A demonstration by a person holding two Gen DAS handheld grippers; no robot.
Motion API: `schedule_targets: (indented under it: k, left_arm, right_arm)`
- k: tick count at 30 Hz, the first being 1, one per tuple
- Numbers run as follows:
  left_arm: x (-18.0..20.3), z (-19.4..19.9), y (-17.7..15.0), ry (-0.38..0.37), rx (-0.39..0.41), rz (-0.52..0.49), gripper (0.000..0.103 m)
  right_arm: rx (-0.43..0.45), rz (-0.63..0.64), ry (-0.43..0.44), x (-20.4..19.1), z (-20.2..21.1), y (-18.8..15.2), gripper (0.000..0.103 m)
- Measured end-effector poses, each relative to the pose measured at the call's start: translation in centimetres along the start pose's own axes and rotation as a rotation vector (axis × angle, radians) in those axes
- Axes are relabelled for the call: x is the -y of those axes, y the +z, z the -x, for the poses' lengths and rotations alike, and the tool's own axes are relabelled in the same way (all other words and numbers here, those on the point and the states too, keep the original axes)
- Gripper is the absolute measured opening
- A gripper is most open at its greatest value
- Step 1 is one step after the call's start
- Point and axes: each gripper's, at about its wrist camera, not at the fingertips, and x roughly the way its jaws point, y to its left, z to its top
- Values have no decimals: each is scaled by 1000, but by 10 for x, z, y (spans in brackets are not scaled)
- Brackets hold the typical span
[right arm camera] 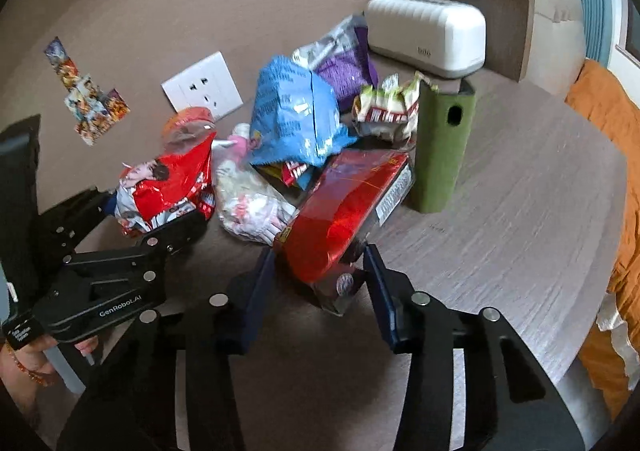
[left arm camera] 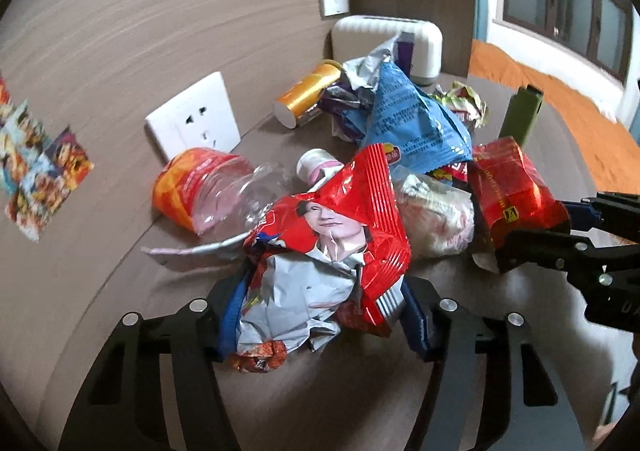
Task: Collect trash
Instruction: 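Grasp the red chip bag with the left tool while the right tool grasps the red box, then carry both items to the white bin and open both tools to drop them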
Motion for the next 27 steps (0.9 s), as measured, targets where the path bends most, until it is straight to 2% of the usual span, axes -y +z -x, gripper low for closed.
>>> schedule_targets:
  k: [9,15,18,22,27]
  left_arm:
    - [2,50,-4,40,11,46,61]
    - [44,98,7,14,52,-4,61]
    - [82,107,17,-39,72,-74,61]
    - [140,106,29,-156,103,-167,61]
    - [226,84,36,-319,91,-285,61]
  right_arm:
    - [68,37,35,0,50,0,45]
    - [172,37,42,27,108,-1,45]
    - [214,7,-10,55,133,-6,45]
    - [245,-61,-128,101,166,-23,45]
    - [208,-176,-277,163,195,-60,45]
